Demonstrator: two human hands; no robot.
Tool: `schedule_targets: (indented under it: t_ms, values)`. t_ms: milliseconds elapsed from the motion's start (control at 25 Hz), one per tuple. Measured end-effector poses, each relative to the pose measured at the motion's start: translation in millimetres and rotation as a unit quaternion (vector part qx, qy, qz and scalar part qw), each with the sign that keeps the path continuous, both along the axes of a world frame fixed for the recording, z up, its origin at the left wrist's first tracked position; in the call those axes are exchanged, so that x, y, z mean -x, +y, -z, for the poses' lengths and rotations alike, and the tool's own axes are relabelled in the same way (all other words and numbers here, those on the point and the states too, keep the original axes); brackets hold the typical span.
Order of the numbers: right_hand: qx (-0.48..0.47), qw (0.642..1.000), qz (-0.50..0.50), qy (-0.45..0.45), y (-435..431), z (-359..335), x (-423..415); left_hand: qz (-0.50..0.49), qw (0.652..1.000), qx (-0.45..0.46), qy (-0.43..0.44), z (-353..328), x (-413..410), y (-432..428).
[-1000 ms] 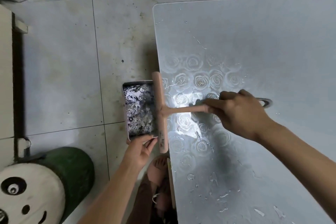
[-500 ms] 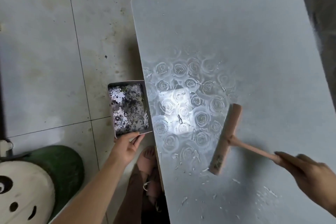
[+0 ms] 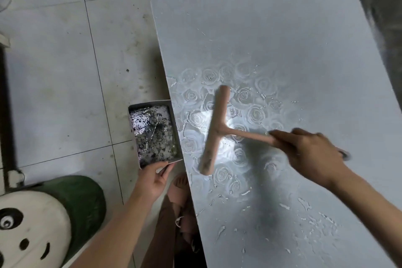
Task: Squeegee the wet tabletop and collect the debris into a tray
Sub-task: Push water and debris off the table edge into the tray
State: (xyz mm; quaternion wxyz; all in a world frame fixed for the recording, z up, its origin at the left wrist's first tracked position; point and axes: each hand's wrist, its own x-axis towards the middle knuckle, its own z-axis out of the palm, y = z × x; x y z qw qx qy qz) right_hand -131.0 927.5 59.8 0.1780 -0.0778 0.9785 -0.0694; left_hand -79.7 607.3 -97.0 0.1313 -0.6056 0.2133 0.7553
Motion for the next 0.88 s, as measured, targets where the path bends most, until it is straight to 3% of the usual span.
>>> schedule_targets:
  t_ms: [120, 240, 360, 520, 680, 880]
  values:
    - [-0.061, 0.997, 0.025, -0.045, 18, -7, -8, 0.005, 1.000, -0.001, -0.009, -2, 1, 0]
    - [-0.014, 0.997, 0.003, -0.073, -32, 24, 5, 0.019, 1.000, 0.007, -0.021, -2, 2, 2]
    - [0.011, 0.999, -0.017, -0.028, -68, 40, 16, 0.043, 0.999, 0.016, -0.005, 0, 7, 1]
    - [0.025, 0.993, 0.106, -0.045, 16, 14, 1, 0.017, 1.000, 0.018, 0.004, 3, 23, -8]
    - [-0.072, 0.966, 0.232, -0.091, 129, -28, -25, 0.031, 0.999, 0.016, 0.001, -5, 47, -9]
    - [-0.070, 0.966, 0.210, -0.129, 141, -4, 4, 0.026, 1.000, 0.004, -0.003, 2, 71, -17]
